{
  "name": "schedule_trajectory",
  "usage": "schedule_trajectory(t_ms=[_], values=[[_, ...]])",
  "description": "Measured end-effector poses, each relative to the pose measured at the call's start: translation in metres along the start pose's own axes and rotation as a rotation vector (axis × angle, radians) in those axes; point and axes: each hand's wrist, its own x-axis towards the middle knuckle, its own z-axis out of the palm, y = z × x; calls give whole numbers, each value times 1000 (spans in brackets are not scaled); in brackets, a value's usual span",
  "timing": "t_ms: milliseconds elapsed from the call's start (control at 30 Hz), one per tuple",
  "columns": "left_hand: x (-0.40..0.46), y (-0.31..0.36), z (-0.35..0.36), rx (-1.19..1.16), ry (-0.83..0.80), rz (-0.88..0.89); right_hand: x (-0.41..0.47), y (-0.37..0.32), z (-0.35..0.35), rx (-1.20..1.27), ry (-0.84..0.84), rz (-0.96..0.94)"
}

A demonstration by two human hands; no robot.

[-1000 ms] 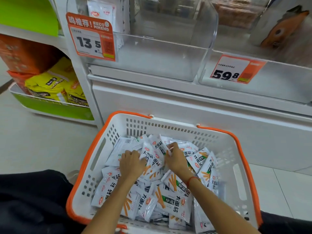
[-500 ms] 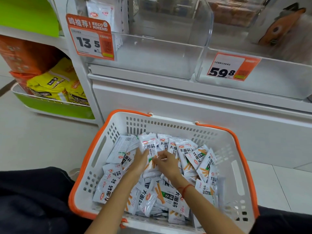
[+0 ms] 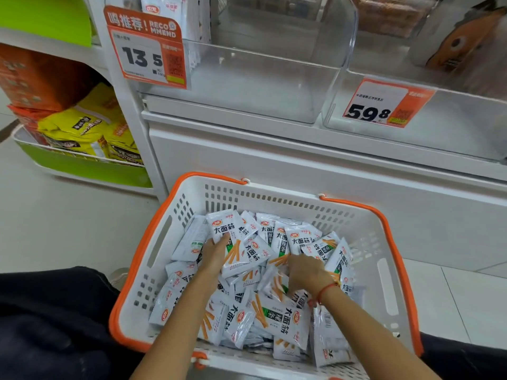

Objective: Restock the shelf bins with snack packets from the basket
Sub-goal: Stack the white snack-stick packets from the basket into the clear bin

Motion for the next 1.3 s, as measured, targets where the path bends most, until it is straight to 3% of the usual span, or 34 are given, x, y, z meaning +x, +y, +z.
schedule_trajectory(t_ms=[100,267,333,467,633,700,833,967,1300], values=[[0,3,-4,-58,-13,-46,7,13,-17,469,-90,-90],[-2,5,-4,-33,-59,-35,0,23,-44,1371,31,-77],[-3,6,-4,27,-113,-43,-1,18,-49,1489,7,-161],[-2,9,-6,169,-188,-38,-8,16,-58,1194,-181,-298],[1,16,-13,402,-91,129,-21,5,-70,385,-318,-357],[-5,15,-11,515,-158,170,-18,-2,-67,229,-308,-419],[-27,14,6,717,-382,103,-7,-6,-55,455,-81,-433],[-21,4,8,668,-376,11,1,-4,-43,576,278,-337],[-16,-2,4,431,-435,-132,6,-21,-23,508,510,-399]])
